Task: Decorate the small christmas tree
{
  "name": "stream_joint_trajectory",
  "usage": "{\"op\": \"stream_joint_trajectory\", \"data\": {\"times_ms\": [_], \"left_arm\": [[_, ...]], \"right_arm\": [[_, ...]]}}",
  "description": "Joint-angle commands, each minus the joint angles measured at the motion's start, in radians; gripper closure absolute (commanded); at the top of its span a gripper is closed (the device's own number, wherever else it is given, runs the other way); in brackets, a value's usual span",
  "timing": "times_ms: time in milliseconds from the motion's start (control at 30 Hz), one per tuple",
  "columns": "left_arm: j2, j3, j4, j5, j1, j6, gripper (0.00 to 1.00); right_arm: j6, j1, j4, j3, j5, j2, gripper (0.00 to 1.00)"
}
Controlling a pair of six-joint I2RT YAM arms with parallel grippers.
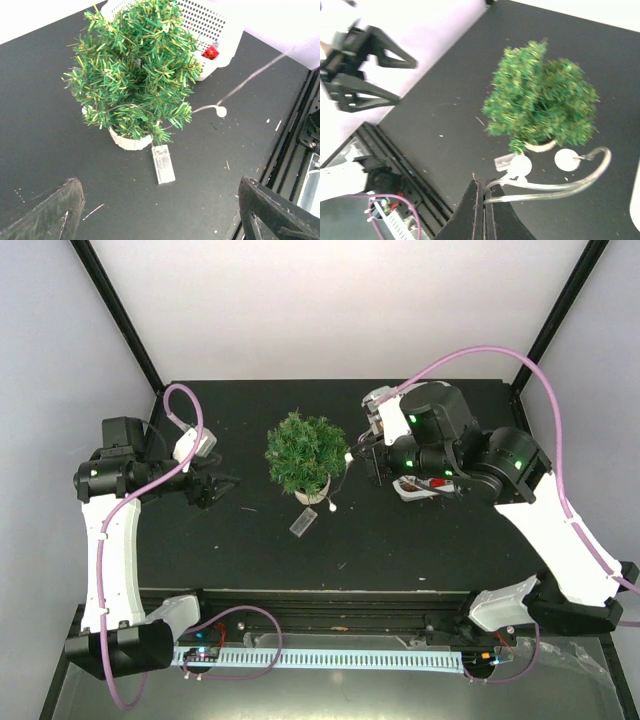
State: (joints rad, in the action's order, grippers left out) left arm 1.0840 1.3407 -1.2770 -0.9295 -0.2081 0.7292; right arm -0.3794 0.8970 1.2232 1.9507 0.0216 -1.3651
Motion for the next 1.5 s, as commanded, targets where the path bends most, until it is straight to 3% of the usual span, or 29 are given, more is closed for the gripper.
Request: {"op": "stream_joint_trajectory", "data": {"times_ms": [0,233,400,700,900,1033,1300,1467], "left_arm": [[0.008,0.029,-0.056,-0.053,0.003,0.063,0.15],[0.008,0.020,-0.085,-0.089,0.007,0.095,0.15],[0.007,0.008,-0.087,-0.117,0.007,0.089,0.12],[0.011,-0.052,-0.060,-0.122,0.014,0.082,0.08],[0.010,-0.101,0.017,-0.103,0.015,0.007,0.07],[-0.001,-0.146,0.098,-0.063,0.015,-0.067,0.06],[-0.018,-0.174,0.123,-0.059,0.015,-0.093,0.05],[-0.028,-0.171,0.122,-0.059,0.014,-0.097,0.05]], "right_arm": [[0.063,0.046,0.054,0.142,0.066,-0.053,0.99],[0.124,0.145,0.149,0.371,0.136,-0.208,0.99],[0.124,0.162,0.131,0.397,0.200,-0.267,0.99],[0.131,0.190,0.138,0.257,0.212,-0.264,0.99],[0.135,0.207,0.101,0.134,0.222,-0.237,0.99],[0.142,0.210,0.072,0.149,0.261,-0.260,0.99],[0.158,0.210,0.042,0.339,0.310,-0.385,0.99],[0.158,0.209,0.007,0.495,0.261,-0.469,0.99]]}}
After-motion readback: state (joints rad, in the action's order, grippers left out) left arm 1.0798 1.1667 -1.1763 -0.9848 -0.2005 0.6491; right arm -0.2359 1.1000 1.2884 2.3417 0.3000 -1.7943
